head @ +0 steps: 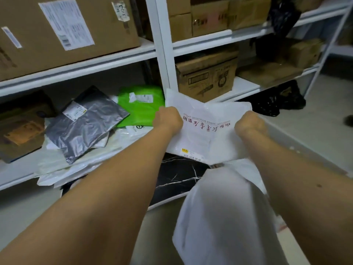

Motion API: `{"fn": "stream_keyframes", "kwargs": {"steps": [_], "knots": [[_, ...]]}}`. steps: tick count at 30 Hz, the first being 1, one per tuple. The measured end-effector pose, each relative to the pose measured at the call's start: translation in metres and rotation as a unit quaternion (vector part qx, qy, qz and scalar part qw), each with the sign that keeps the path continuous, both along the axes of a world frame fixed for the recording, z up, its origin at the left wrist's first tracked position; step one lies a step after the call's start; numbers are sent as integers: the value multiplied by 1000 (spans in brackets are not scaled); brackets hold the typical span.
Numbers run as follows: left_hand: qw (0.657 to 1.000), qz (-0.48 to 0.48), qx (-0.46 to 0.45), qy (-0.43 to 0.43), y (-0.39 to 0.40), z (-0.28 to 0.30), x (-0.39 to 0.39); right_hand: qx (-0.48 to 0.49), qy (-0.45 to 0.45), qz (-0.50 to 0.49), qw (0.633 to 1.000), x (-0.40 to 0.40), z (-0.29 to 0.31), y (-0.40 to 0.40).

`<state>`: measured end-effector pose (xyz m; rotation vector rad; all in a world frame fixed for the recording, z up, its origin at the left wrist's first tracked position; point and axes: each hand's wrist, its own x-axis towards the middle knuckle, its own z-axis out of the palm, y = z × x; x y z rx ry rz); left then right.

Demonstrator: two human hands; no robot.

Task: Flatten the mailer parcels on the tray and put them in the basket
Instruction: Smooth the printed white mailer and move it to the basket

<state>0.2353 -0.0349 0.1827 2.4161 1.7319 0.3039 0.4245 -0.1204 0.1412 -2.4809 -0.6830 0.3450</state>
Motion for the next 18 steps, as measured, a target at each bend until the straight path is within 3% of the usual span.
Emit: {"fn": "stream_keyframes", "kwargs": {"steps": [9, 18], "knots": [[976, -193, -30, 102, 27, -63, 138, 21, 103, -184, 977, 79, -95, -32], [950, -271, -98, 122, 59, -151, 207, -39, 131, -285, 949, 84, -166, -35]]}}
